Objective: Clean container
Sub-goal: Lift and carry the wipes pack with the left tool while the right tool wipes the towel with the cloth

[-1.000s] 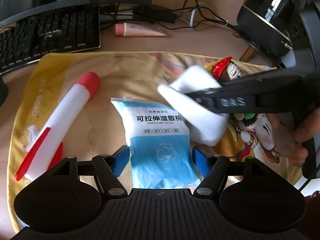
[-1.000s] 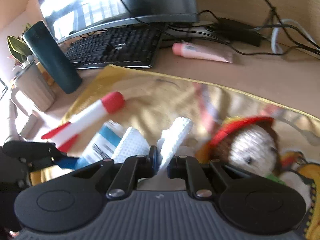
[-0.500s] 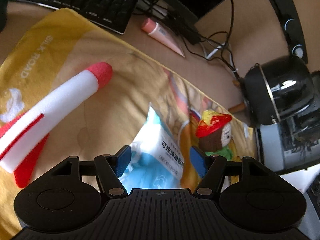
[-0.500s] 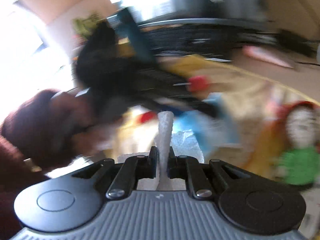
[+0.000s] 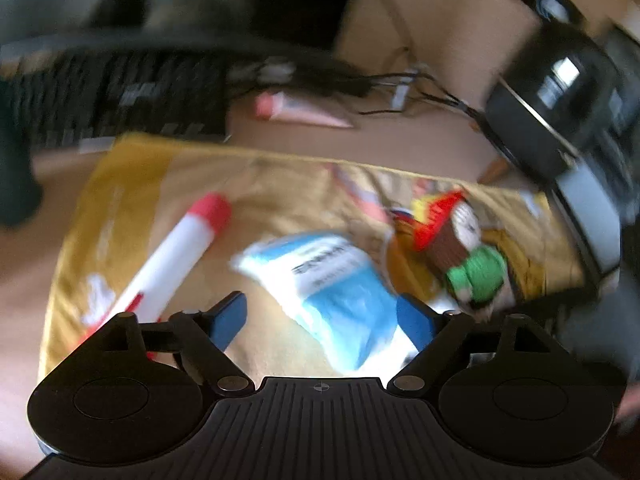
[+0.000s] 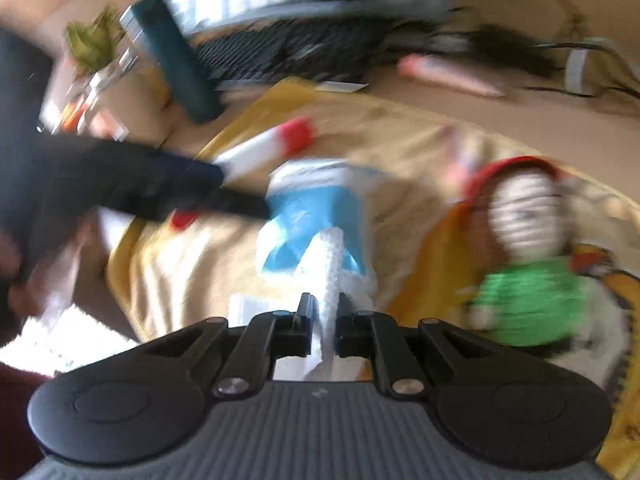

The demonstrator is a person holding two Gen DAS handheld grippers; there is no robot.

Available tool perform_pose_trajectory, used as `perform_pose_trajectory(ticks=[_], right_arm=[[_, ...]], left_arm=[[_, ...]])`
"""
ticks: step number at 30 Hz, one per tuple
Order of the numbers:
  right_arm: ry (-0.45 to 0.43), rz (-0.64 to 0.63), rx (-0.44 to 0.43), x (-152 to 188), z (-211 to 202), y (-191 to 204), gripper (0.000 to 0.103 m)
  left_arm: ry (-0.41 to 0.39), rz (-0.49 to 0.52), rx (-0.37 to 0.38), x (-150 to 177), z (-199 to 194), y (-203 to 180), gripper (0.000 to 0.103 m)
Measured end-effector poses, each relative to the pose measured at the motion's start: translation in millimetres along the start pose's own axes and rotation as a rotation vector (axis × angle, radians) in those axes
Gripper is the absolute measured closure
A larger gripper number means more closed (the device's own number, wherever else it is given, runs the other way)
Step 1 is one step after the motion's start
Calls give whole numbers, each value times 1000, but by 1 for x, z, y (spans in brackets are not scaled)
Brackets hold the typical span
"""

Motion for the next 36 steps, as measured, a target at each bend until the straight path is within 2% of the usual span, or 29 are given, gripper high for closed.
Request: perform_pose_trajectory(ticks=[4, 8, 11, 13, 15, 17, 21, 22, 23, 25, 28, 30, 31, 32, 33, 34, 36], right_arm=[[-104, 136, 55, 3, -33, -39, 92], [-191, 231, 109, 7, -59, -67, 92], [-221, 279, 116, 16, -68, -83, 92], [-224, 295, 116, 23, -75, -91, 92], [-227, 305, 120, 26, -74, -95, 92], [-231, 322, 119, 30, -73, -99, 92], [-228, 354, 113, 38, -75, -98, 92], [-229, 353, 116, 38, -75, -98, 92], [-234, 351, 116, 38, -76, -97, 92], [-253, 347, 104, 36, -79, -94, 92], [-290, 338, 74, 29, -84, -90, 92], [-316, 327, 56, 21, -86, -85, 92], [-329, 321, 48, 16, -87, -82, 92], [-343, 314, 41, 11, -87, -79, 93], [-353, 311, 33, 7, -87, -76, 93], [-366, 311, 15, 2, -86, -73, 94], [-419, 322, -78, -6, -84, -67, 95]], left_arm=[[-35, 221, -56, 16, 0, -41, 10], [-28, 402, -143, 31, 28, -78, 10], [-69, 587, -228, 40, 52, -93, 10], [-61, 674, -273, 44, 67, -95, 10], [-25, 716, -325, 42, 82, -89, 9], [-9, 733, -353, 40, 92, -81, 4], [-11, 689, -305, 30, 93, -73, 2], [-20, 637, -278, 26, 91, -69, 7], [-27, 579, -251, 21, 89, -65, 15], [-22, 390, -170, 6, 78, -54, 20], [50, -57, 127, -18, 60, -14, 21], [127, -399, 408, -21, 56, 21, 21], [150, -548, 519, -17, 57, 36, 21], [164, -677, 597, -12, 60, 51, 21], [170, -749, 626, -6, 61, 61, 20], [165, -778, 615, -2, 61, 67, 20], [157, -807, 542, 6, 63, 76, 20]])
Point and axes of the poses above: each gripper's, at about its wrist camera, not at the fingertips, and z roughly the way its jaws point, y to its left, x to its underside, the point moved 2 cm from there along z, roughly the way its jaws point, and after that the axes turned 12 degrees about -z, right-handed, at the moved point
